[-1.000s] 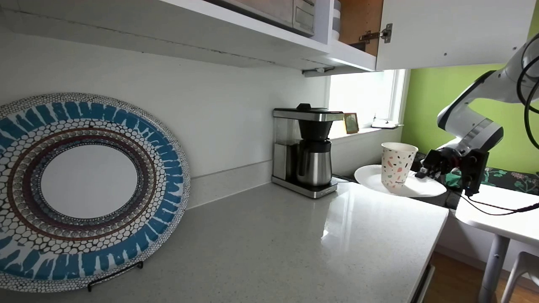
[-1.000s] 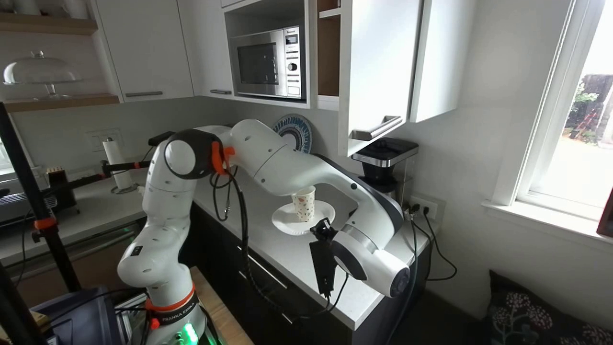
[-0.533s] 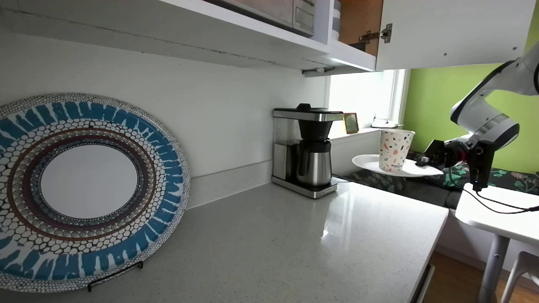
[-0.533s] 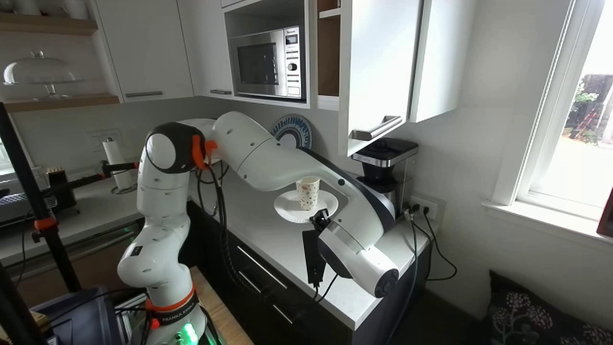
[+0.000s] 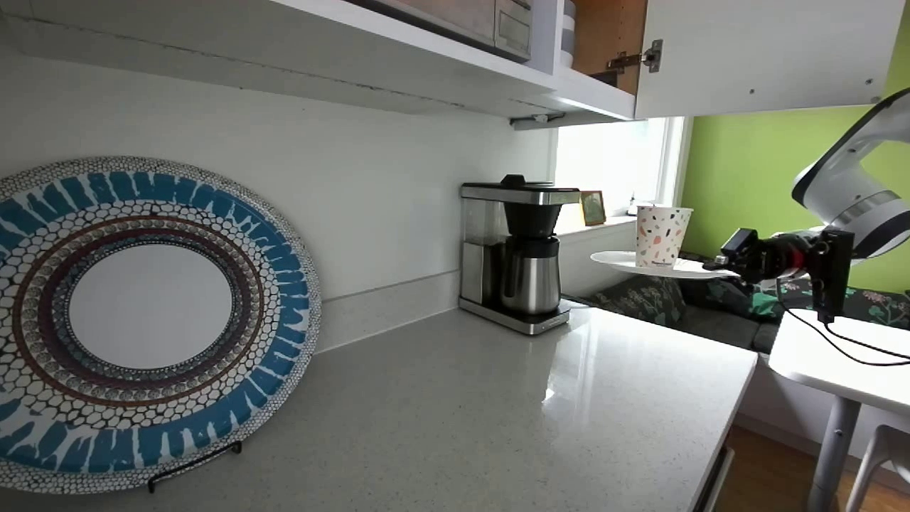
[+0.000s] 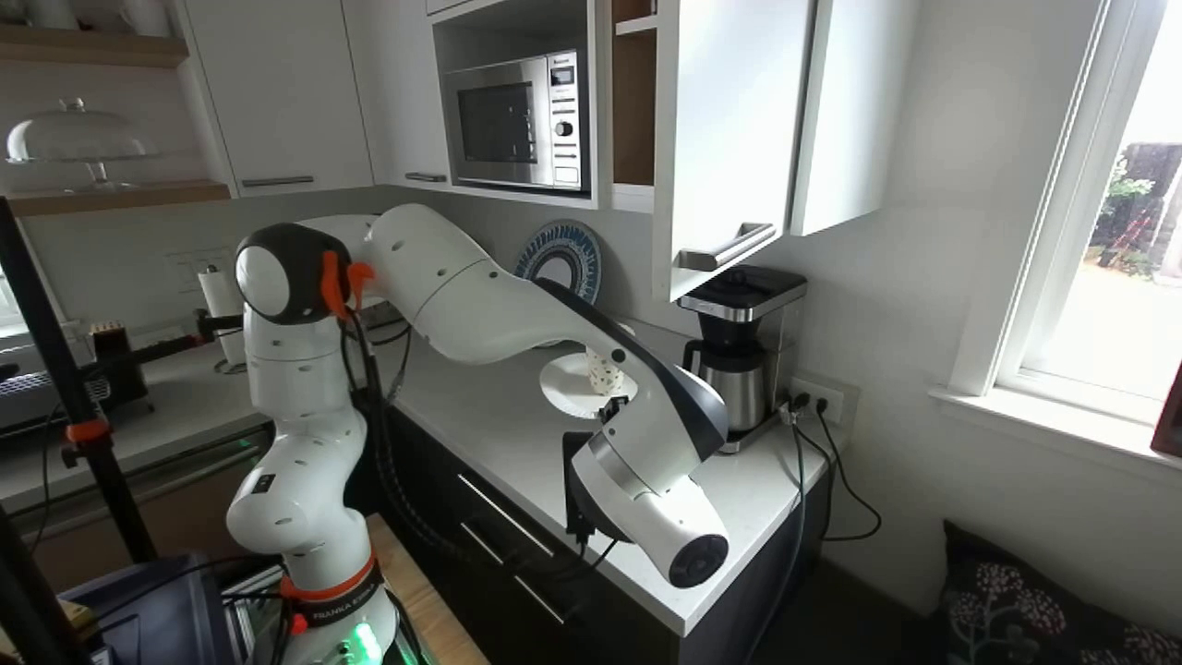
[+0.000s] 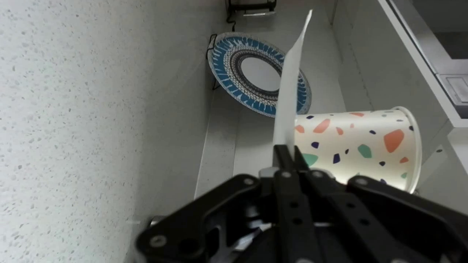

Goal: Pick up the paper towel with a cup on top and put it in the bottom right shelf of the top wall cabinet

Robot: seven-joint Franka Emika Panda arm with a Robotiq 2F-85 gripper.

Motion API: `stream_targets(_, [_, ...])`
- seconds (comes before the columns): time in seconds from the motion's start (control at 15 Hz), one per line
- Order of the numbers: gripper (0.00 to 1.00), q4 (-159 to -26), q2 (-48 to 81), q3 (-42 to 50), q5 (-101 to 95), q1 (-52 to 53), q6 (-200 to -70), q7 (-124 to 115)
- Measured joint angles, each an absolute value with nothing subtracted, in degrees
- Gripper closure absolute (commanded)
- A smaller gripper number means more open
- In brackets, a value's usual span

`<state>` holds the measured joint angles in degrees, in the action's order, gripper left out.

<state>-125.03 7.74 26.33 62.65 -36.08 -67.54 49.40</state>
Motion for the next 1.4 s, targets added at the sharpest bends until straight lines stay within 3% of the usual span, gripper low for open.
stream_targets(0.67, [1.0,-133.1,-4.4,27.3,64.6,-35.8,-80.3,40.5])
stream_targets(1.4, [1.0,-137.4,-13.7,27.2,64.7,-35.4,-85.2,34.6])
